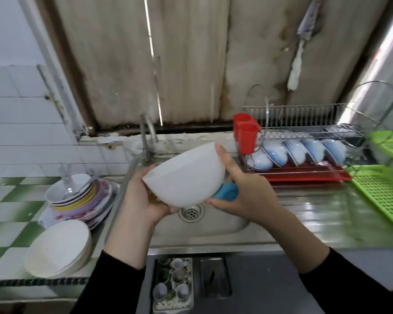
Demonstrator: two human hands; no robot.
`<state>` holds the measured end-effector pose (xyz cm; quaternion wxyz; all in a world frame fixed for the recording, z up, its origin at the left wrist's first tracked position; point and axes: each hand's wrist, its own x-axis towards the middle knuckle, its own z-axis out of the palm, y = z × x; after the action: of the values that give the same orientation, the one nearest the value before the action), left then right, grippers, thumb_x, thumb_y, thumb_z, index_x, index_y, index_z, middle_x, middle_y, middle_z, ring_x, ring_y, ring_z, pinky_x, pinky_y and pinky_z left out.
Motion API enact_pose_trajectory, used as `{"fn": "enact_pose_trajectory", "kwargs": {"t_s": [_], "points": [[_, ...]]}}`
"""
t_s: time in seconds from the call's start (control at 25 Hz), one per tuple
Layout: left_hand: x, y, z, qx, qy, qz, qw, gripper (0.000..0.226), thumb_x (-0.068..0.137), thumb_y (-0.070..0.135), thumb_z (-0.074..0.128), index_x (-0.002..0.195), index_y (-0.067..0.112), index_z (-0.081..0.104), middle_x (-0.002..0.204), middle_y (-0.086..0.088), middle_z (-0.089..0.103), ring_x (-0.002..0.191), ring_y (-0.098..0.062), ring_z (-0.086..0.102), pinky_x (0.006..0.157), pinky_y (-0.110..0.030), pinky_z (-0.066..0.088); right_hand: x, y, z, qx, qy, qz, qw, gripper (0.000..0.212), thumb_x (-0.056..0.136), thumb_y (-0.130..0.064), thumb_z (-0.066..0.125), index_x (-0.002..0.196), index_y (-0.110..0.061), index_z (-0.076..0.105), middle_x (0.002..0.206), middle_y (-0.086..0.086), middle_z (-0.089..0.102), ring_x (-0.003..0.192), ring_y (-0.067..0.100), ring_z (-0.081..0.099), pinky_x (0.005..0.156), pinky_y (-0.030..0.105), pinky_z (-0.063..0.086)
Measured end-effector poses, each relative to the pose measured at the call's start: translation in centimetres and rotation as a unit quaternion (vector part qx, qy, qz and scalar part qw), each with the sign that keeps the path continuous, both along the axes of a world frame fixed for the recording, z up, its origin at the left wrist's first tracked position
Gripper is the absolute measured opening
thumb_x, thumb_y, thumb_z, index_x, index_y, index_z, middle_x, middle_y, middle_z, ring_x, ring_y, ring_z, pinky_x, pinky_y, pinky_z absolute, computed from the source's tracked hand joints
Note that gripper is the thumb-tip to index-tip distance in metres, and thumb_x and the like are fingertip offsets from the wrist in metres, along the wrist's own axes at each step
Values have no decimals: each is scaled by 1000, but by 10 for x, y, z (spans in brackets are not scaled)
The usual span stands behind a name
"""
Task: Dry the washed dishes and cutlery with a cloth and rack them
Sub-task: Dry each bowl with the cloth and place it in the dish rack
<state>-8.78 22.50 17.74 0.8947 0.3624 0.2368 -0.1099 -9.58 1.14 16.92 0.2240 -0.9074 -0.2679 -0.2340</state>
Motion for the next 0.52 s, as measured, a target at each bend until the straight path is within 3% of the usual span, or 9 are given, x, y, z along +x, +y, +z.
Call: {"fn": "enact_pose_trajectory", "kwargs": {"t_s": [0.12, 0.24, 0.32, 0.44, 0.52], "points": [[-3, -40, -6, 41, -23, -41, 998, 32, 93, 54, 41, 93, 31, 63, 102, 1, 59, 91, -24, 54, 75, -43, 51, -17, -37, -4, 68, 61, -38, 995, 106, 68, -71, 55, 139, -59, -23, 79, -7, 70, 66, 11, 65, 62, 33, 55], [-3, -66, -6, 130, -82, -103, 983, 57, 89, 66, 34, 109, 24, 68, 110, -1, 64, 108, -21, 53, 104, -49, 35, -31, -64, -3, 164, 121, -79, 976, 112, 66, -67, 68, 140, -62, -15, 93, -8, 73, 86, 8, 69, 77, 33, 57], [5, -82, -4, 175, -173, -150, 958, 62, 84, 65, 43, 126, 24, 61, 129, 7, 61, 127, -12, 47, 115, -44, 21, -32, -75, -5, 251, 149, -98, 952, 112, 63, -64, 71, 143, -61, -6, 91, -10, 74, 87, 2, 68, 82, 25, 55], [23, -105, -4, 275, -308, -166, 895, 100, 59, 65, 67, 148, 35, 33, 152, 15, 37, 140, -7, 33, 111, -27, 28, -26, -86, -8, 354, 169, -132, 910, 107, 64, -54, 74, 148, -53, 6, 74, -7, 72, 69, 6, 68, 66, 20, 53], [36, -116, -5, 353, -424, -207, 808, 116, 55, 65, 73, 147, 51, 4, 159, 23, 3, 147, -3, 11, 117, -33, 24, -20, -95, -9, 431, 191, -135, 872, 96, 71, -51, 78, 149, -44, 24, 87, 0, 74, 74, 20, 71, 68, 35, 58]]}}
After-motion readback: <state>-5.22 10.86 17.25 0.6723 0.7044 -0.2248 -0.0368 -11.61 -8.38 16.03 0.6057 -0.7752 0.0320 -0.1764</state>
